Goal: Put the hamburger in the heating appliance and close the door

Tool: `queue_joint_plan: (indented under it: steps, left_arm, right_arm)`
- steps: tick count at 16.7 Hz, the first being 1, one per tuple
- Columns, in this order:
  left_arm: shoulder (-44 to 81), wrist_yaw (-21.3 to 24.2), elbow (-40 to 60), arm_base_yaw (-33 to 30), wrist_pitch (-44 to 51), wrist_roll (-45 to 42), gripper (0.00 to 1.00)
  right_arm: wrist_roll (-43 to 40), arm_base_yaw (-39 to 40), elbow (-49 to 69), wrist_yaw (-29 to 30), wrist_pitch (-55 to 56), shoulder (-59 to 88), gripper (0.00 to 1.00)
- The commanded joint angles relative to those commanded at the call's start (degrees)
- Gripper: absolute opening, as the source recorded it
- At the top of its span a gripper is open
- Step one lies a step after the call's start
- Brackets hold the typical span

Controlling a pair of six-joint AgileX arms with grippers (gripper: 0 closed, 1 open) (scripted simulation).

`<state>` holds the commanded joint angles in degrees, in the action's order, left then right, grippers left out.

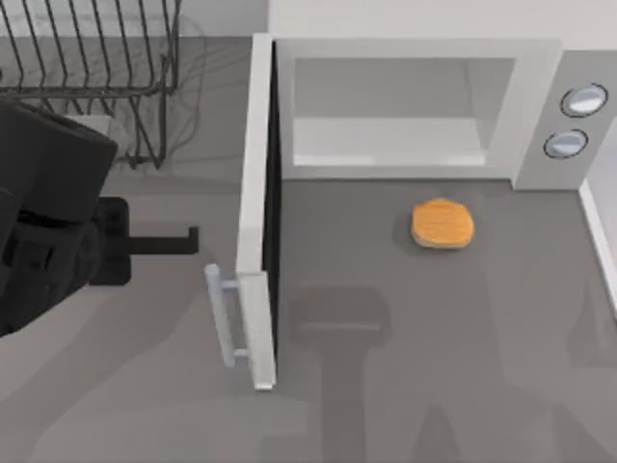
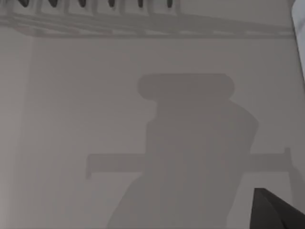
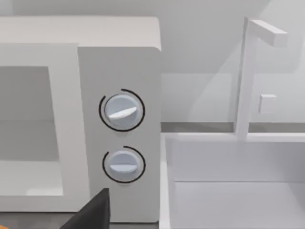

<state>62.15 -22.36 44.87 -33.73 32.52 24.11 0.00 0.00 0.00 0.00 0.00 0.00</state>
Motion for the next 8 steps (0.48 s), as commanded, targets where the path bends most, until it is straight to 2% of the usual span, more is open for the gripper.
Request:
queue_joint_plan:
  steps: [4,8]
  left_arm:
    - [0.3,0.2,-1.1,0.2,-1.0,0.0,0.0]
    - [3.2,0.2,-7.0,0.2,-9.3,-0.1,0.0]
  right_arm:
    - [0.0,0.0,0.0,0.0,0.0,0.0,1.0]
    - [0.0,0.0,0.0,0.0,0.0,0.0,1.0]
